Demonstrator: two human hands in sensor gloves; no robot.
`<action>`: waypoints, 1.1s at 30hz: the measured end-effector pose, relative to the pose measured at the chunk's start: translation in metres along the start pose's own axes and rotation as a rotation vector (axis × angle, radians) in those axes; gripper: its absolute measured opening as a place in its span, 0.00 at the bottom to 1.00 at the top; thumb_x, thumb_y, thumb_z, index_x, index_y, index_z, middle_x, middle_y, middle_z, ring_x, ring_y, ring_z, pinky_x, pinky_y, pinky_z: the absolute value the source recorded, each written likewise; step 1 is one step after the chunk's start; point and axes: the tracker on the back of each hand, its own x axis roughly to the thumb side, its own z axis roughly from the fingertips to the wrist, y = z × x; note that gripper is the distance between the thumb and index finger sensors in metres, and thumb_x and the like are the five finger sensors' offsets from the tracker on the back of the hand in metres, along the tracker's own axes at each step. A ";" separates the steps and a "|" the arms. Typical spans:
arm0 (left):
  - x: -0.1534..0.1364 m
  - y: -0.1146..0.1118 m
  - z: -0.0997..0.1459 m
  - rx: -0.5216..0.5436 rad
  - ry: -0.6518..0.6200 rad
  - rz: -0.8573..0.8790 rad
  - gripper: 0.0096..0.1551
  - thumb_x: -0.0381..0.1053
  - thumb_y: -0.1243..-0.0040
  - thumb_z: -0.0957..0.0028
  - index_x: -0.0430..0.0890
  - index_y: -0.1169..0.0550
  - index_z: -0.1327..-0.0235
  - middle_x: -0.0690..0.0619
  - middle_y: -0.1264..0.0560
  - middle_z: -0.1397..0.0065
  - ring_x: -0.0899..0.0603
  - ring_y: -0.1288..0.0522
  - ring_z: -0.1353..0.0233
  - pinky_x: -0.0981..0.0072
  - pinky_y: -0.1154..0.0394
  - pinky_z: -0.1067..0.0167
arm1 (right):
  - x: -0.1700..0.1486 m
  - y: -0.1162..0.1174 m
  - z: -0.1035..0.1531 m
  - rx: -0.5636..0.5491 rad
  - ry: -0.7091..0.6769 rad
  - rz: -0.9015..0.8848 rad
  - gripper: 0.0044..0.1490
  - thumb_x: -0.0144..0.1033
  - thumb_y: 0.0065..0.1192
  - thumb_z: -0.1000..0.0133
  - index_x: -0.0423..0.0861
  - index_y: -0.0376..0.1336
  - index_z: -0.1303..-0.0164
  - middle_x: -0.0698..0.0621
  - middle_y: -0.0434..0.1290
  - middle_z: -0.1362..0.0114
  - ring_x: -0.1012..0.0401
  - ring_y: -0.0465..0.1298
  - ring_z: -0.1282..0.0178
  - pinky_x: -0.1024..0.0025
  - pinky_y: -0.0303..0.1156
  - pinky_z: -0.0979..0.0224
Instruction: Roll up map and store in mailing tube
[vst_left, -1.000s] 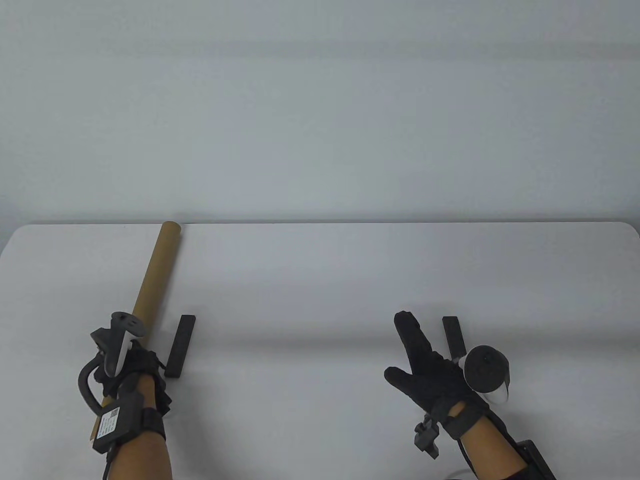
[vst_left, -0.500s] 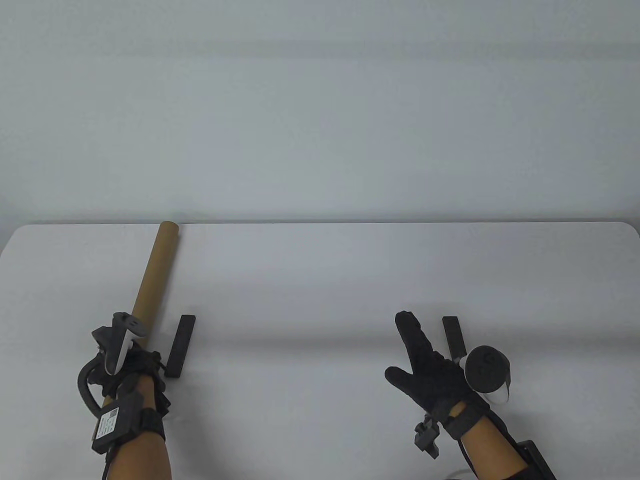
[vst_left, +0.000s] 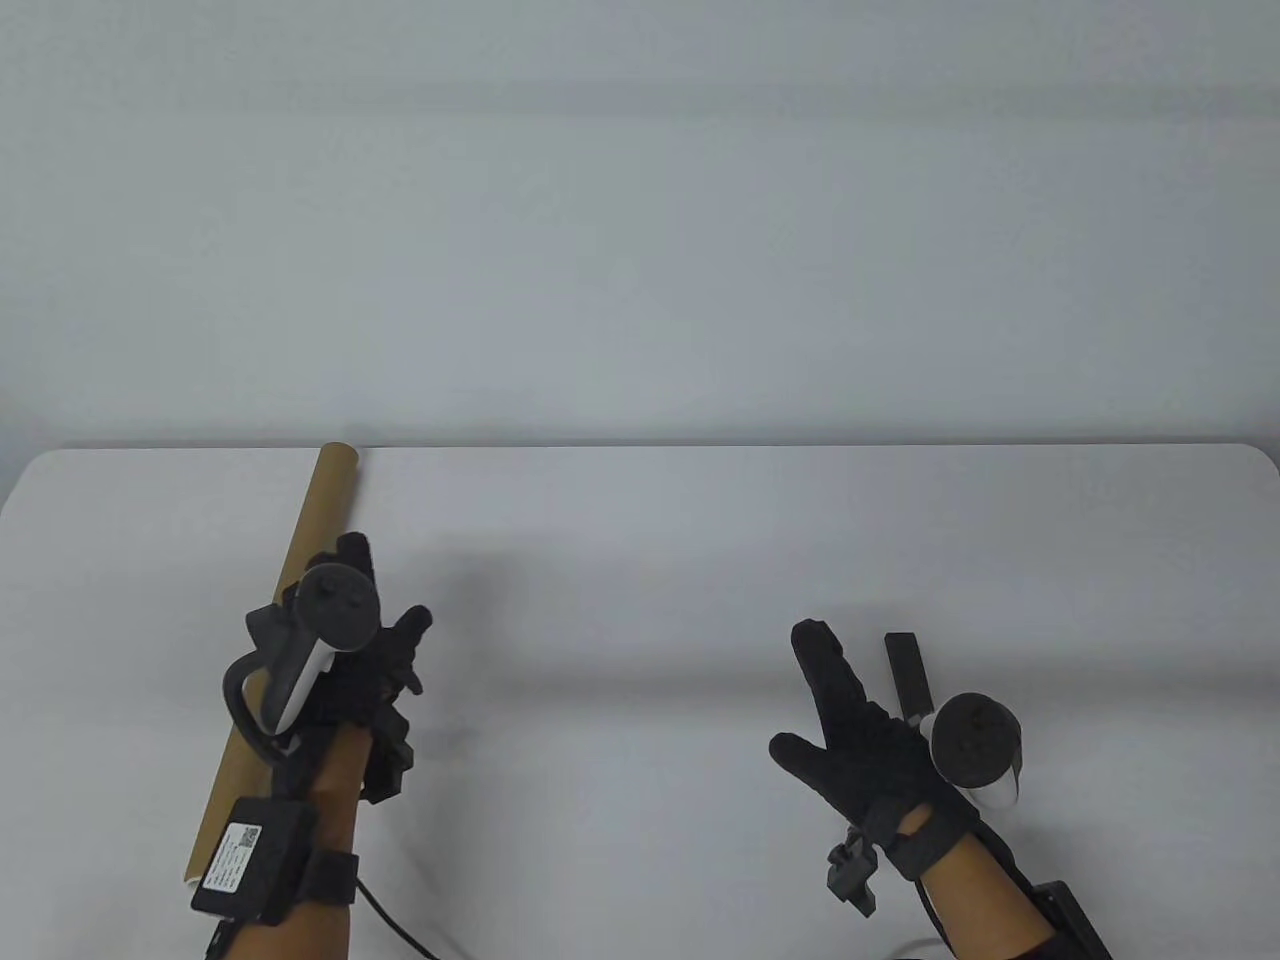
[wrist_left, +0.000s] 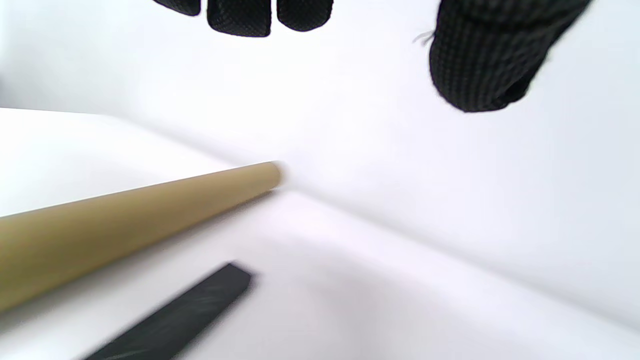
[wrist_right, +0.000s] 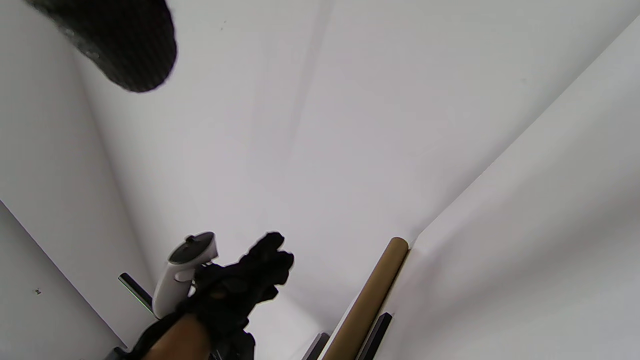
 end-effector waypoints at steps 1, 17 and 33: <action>0.012 0.004 0.008 0.006 -0.083 0.036 0.53 0.73 0.39 0.53 0.64 0.53 0.23 0.53 0.49 0.16 0.37 0.42 0.16 0.41 0.44 0.20 | 0.001 0.000 0.000 -0.001 -0.004 0.002 0.62 0.63 0.59 0.37 0.39 0.32 0.15 0.31 0.33 0.16 0.26 0.38 0.22 0.30 0.41 0.31; 0.040 -0.044 0.070 -0.217 -0.598 0.543 0.51 0.78 0.46 0.54 0.67 0.54 0.23 0.58 0.56 0.14 0.36 0.53 0.12 0.36 0.49 0.20 | 0.015 0.005 0.000 0.000 -0.079 0.048 0.62 0.63 0.59 0.37 0.39 0.32 0.15 0.31 0.32 0.16 0.25 0.38 0.23 0.29 0.41 0.31; 0.016 -0.085 0.048 -0.504 -0.650 0.647 0.56 0.84 0.49 0.56 0.71 0.61 0.25 0.59 0.69 0.15 0.38 0.71 0.13 0.31 0.64 0.23 | 0.008 0.009 0.002 0.021 -0.059 0.073 0.62 0.63 0.59 0.37 0.40 0.31 0.15 0.31 0.31 0.17 0.25 0.38 0.23 0.29 0.40 0.31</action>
